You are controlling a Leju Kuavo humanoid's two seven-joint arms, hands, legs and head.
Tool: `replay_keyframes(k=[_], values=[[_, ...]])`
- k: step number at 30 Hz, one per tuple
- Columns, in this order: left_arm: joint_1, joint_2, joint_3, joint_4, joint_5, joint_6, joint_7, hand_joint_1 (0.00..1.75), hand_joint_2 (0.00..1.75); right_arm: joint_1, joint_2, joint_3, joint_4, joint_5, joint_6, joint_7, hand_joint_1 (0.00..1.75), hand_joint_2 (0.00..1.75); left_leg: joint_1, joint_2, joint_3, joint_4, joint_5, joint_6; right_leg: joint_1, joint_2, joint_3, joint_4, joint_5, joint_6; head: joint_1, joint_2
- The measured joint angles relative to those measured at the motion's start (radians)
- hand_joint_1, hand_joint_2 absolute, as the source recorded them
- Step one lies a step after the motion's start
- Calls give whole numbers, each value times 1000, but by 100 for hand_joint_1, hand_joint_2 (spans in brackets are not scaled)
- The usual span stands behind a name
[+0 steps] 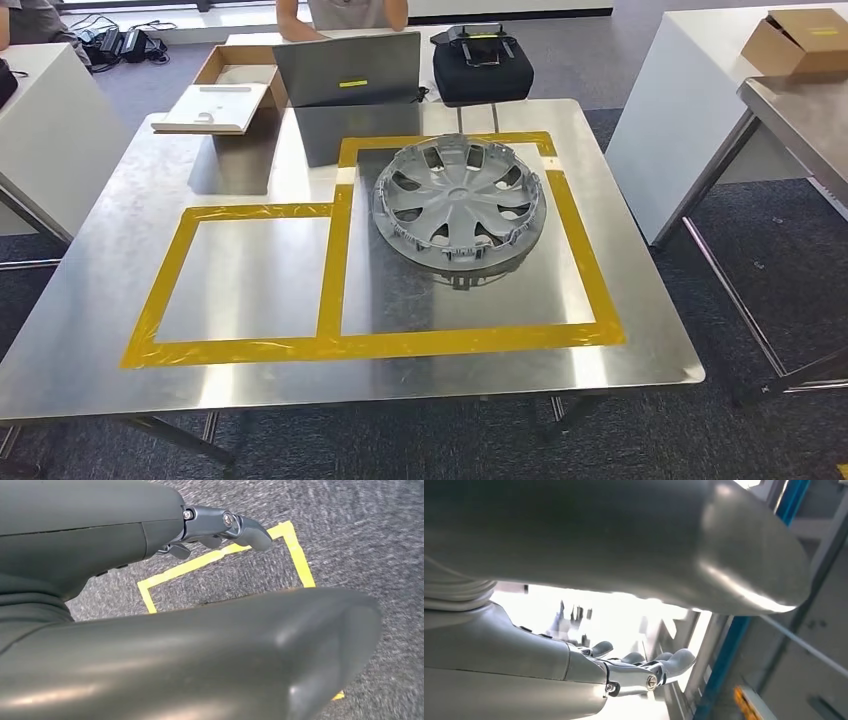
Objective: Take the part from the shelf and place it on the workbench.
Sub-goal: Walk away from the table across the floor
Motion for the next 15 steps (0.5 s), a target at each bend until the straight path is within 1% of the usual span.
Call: replay_keyframes(k=[1, 2, 3, 4, 5, 6, 7, 8, 9, 10, 11, 12, 13, 14, 15], values=[[-4, -1, -2, 0, -5, -2, 4, 0, 0, -9, 23, -39, 0, 0, 32, 0, 0, 0, -4, 0, 6, -19, 2, 4, -1, 0, -1, -2, 7, 6, 0, 0], [-7, -2, -5, 0, -9, -3, 8, 0, 0, -16, 41, -69, 0, 1, 55, 0, 0, 0, -7, 0, 0, -18, 10, 7, -2, 0, -1, -5, 15, 13, -1, 0], [-10, -4, -8, 0, -12, -4, 13, 0, 0, -21, 56, -97, 0, 2, 72, 0, 0, 0, -6, 1, -5, -22, 16, 15, -4, 1, -3, -6, 21, 20, -1, 0], [-14, -6, -11, -1, -14, -5, 18, 0, 0, -24, 70, -121, 0, 3, 84, 0, 0, 0, -6, 2, -12, -23, 25, 23, -6, 2, -7, -2, 14, 26, -1, 0], [-18, -7, -14, -1, -17, -6, 22, 0, 0, -28, 81, -143, -1, 4, 94, 0, 0, 0, -4, 5, -21, -26, 36, 31, -7, 2, -16, 17, -10, 33, 2, 0], [-21, -9, -17, -2, -19, -6, 26, 0, 0, -33, 91, -163, -1, 5, 104, 0, 0, 0, -3, 8, -33, -27, 47, 37, -8, 2, -30, 57, -51, 38, 5, 0], [-23, -10, -19, -3, -21, -7, 28, 0, 0, -37, 100, -179, -1, 6, 115, 0, 0, 0, -3, 10, -45, -27, 56, 41, -9, 2, -48, 114, -103, 43, 9, 0], [-24, -10, -20, -3, -22, -7, 30, 0, 0, -41, 107, -191, -1, 6, 125, 1, 0, 0, -4, 12, -59, -26, 65, 43, -10, 2, -65, 179, -146, 48, 12, 0], [-24, -11, -20, -3, -20, -8, 29, 0, 0, -45, 114, -199, -1, 8, 131, 1, 0, 0, -4, 14, -72, -24, 74, 42, -10, 2, -74, 232, -170, 51, 13, 0], [-23, -10, -20, -3, -15, -10, 26, 0, 0, -49, 119, -202, -1, 15, 130, 1, 0, 0, -5, 16, -85, -21, 83, 41, -10, 2, -69, 258, -172, 52, 14, 0], [-23, -10, -20, -3, -7, -11, 22, 0, 0, -52, 122, -200, -1, 25, 121, 1, 0, 0, -5, 17, -98, -18, 91, 39, -10, 2, -46, 250, -154, 51, 15, 0], [-22, -8, -19, -3, 3, -13, 17, 0, 0, -54, 123, -194, -1, 41, 101, 1, 0, 0, -5, 17, -109, -15, 99, 37, -10, 2, -3, 204, -128, 48, 16, 0], [-22, -7, -17, -4, 15, -16, 11, 0, 0, -54, 122, -178, -1, 58, 71, 1, 0, 0, -5, 18, -118, -11, 106, 35, -9, 2, 52, 131, -111, 43, 17, 0], [-21, -5, -14, -4, 26, -19, 7, 0, 0, -53, 119, -155, -1, 75, 37, 1, 0, 0, -6, 18, -126, -8, 112, 31, -6, 2, 103, 57, -104, 36, 18, 0], [-18, -2, -9, -4, 36, -21, 2, 0, 0, -52, 115, -124, 0, 93, -1, 1, 0, 0, -7, 18, -131, -6, 119, 26, -3, 2, 139, 2, -102, 27, 18, 0]])
